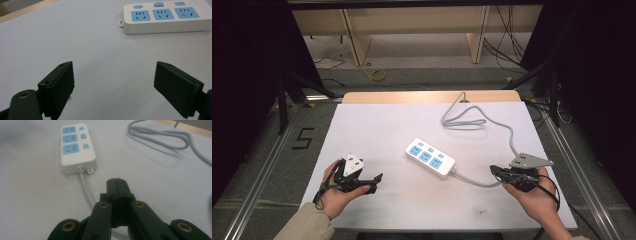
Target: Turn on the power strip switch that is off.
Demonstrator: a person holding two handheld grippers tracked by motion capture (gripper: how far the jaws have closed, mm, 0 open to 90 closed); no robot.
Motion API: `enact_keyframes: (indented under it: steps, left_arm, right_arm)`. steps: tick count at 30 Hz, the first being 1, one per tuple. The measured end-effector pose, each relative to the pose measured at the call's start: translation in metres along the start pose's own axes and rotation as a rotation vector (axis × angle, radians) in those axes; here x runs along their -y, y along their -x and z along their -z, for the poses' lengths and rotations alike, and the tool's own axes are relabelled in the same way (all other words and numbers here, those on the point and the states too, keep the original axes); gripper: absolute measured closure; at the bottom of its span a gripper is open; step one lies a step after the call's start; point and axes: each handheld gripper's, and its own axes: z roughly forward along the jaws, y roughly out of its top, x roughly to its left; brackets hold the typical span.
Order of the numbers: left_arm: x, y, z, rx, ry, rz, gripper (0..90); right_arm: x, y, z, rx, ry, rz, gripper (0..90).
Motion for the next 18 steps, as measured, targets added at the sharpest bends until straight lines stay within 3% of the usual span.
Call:
enact_keyframes:
  steps: [18]
  left_arm:
    - [0.001,0.001,0.001,-0.009,-0.001,-0.002,16.2]
  right_arm:
    - [-0.016,-0.004,-0.009,-0.024,0.001,0.03,90.0]
